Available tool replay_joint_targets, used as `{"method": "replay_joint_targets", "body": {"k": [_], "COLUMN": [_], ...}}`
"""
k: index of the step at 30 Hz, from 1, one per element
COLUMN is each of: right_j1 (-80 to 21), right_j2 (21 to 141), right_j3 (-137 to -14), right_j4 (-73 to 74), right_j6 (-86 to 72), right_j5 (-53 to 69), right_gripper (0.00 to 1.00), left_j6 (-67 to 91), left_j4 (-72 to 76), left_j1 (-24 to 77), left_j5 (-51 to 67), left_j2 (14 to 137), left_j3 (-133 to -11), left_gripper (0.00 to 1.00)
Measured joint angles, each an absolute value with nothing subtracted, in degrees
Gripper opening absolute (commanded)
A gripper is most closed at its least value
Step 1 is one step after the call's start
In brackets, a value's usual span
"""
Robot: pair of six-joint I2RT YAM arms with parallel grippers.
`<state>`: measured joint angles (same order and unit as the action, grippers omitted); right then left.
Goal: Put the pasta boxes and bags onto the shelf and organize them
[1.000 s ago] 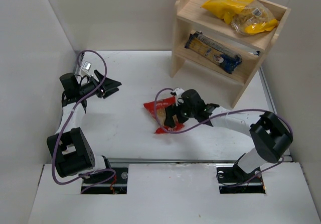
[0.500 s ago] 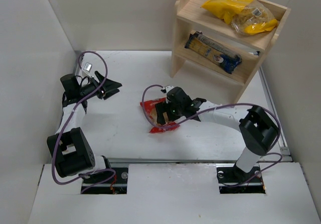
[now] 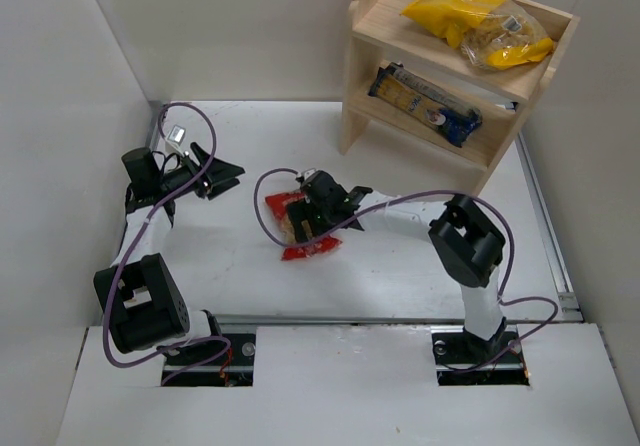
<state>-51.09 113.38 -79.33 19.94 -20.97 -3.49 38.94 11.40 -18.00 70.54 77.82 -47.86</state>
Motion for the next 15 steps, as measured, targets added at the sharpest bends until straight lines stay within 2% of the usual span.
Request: {"method": "replay_joint_targets", "body": {"k": [1, 3, 4, 5, 6, 7, 11, 15], "right_j1": [-51.1, -51.1, -51.1, -51.1, -51.1, -51.1, -50.5, -47.0], "right_j2": [114.1, 115.6, 116.1, 116.4, 116.4, 116.1, 113.8, 107.7], "right_j3": [-80.1, -81.6, -82.1, -82.5, -82.5, -82.4, -77.0, -66.6], "right_j4": [19.9, 19.4, 19.0, 18.6, 17.8, 17.0, 9.1, 1.3], "right_j6": [-20.8, -20.2, -19.6, -19.2, -18.9, -18.5, -17.9, -21.7], "right_j5": [-3.3, -2.7, -2.5, -2.1, -1.6, -1.3, 2.7, 13.0], "right_gripper": [0.96, 0.68, 0.48, 0.23, 0.04, 0.0, 0.0, 0.0], "left_j6": [38.9, 38.8, 38.8, 38.8, 38.7, 38.7, 38.5, 38.4], "left_j4": [11.4, 11.4, 11.4, 11.4, 11.4, 11.4, 11.4, 11.4], "left_j1": [-18.0, -18.1, -18.1, -18.1, -18.2, -18.2, -18.8, -19.4], "left_j5": [70.6, 70.7, 70.7, 70.7, 70.8, 70.8, 71.0, 71.0], "left_j2": [77.8, 77.8, 77.8, 77.8, 77.8, 77.8, 77.8, 77.8], "left_j3": [-47.8, -47.6, -47.6, -47.6, -47.6, -47.6, -47.6, -47.6], "left_gripper": [0.64, 0.64, 0.64, 0.64, 0.64, 0.64, 0.64, 0.64]}}
